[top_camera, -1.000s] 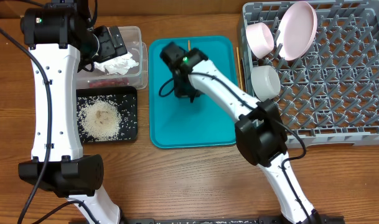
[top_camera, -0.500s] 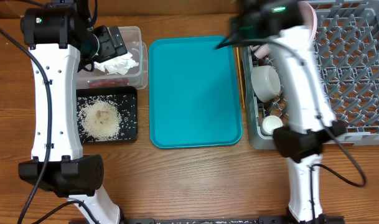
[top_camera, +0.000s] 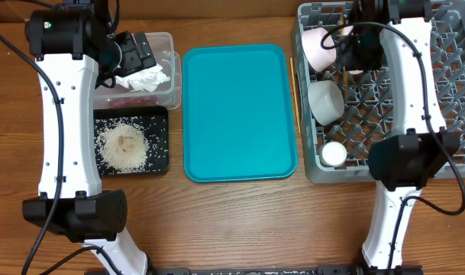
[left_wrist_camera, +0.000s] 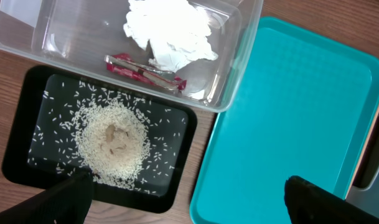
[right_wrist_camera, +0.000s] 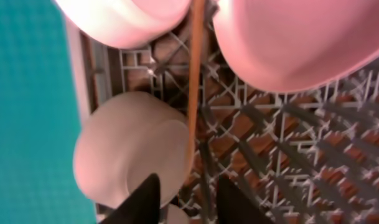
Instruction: Sort waste into correct bins and load items into the dishwasher
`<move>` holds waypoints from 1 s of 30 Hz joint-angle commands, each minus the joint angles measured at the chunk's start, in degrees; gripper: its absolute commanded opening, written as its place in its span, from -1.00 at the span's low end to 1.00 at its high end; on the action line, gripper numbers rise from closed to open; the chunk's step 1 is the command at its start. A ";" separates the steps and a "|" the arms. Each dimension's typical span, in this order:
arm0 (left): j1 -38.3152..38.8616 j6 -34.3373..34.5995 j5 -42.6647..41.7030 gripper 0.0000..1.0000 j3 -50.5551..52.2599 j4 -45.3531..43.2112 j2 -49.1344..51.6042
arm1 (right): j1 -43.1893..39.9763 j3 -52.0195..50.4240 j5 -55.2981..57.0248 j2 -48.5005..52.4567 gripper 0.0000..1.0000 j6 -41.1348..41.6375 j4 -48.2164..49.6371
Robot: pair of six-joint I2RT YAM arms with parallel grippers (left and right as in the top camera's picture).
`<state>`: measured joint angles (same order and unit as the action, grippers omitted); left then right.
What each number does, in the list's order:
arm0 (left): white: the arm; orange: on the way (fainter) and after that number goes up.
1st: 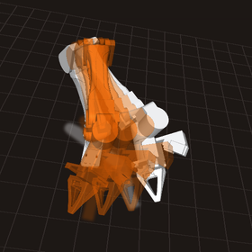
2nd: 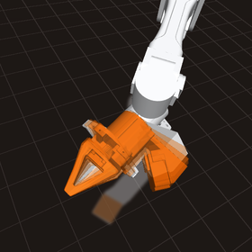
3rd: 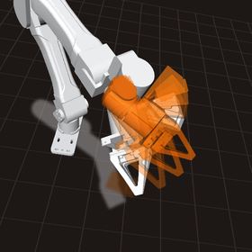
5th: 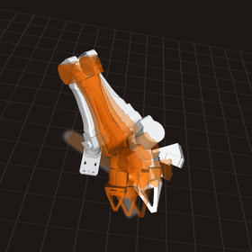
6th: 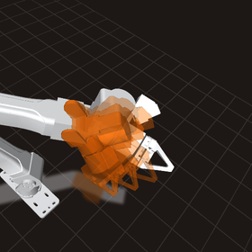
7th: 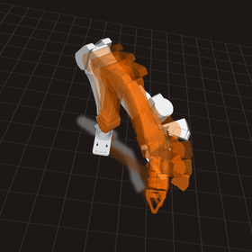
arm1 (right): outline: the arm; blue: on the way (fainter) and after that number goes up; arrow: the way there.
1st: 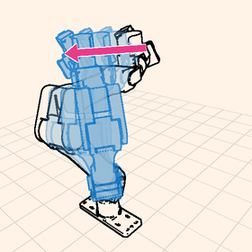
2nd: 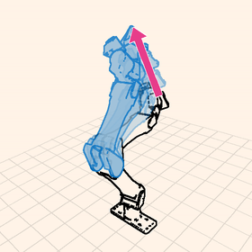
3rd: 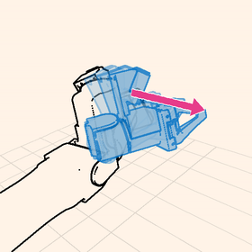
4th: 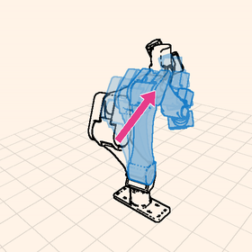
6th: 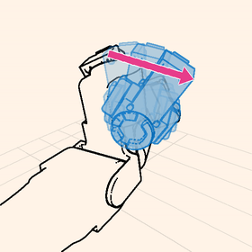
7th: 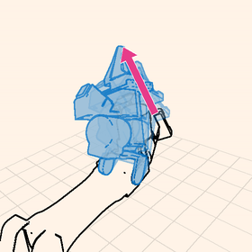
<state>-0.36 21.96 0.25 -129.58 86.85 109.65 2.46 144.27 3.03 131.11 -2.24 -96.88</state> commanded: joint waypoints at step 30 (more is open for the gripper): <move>0.37 -0.28 0.15 1.00 -1.03 -0.13 -0.26 | 19.91 -10.99 8.72 5.46 -0.17 9.62 18.95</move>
<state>-0.36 21.96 0.25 -129.58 86.83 109.65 23.75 136.03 7.75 134.82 5.63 -79.13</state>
